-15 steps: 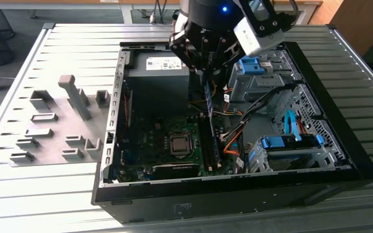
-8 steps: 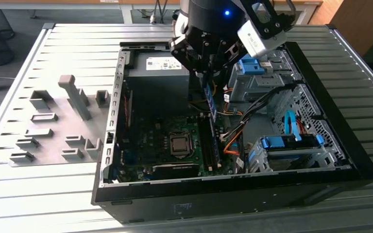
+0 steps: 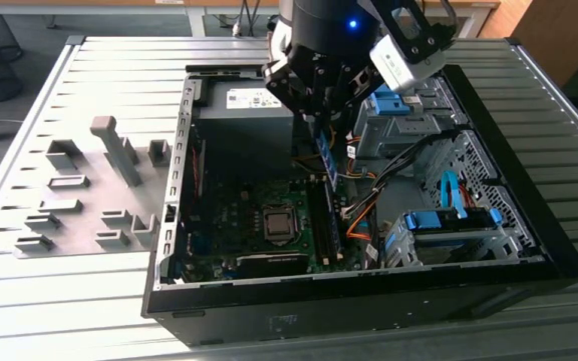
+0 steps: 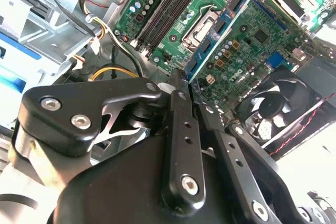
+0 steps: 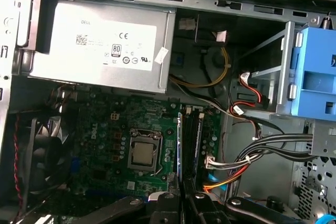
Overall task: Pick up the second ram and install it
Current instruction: 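Insert the second ram into the second slot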
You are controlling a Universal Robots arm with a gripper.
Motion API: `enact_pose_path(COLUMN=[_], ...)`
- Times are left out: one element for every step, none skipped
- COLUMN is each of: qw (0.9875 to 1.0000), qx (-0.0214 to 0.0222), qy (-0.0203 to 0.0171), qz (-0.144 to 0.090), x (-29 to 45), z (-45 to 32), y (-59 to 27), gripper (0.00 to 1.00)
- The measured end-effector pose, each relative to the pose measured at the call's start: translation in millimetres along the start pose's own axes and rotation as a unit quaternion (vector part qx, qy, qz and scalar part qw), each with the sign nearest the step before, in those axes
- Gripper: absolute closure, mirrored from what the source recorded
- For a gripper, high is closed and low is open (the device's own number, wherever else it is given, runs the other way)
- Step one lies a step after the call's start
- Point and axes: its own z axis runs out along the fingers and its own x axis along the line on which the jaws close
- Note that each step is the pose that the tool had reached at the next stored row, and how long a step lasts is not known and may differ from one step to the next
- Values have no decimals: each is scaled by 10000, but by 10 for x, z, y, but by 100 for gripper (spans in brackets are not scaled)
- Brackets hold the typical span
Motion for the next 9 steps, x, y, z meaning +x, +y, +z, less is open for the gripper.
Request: enact_pose_path(qw=[10000,10000,10000,10000,10000,10000,10000,10000,10000], qx=[0,0,0,0,0,0,0,0,0], qy=[0,0,0,1,0,1,1,1,1], qz=[-20,-41,-61,-63,-63,-64,-64,-64,-76], x=[0,0,0,0,0,0,0,0,0], z=[3,6,9,10,10,9,10,11,12], y=[-1,-3,-4,-4,-4,-4,-4,-4,-4], gripper=[86,86,86,86,86,86,86,86,86])
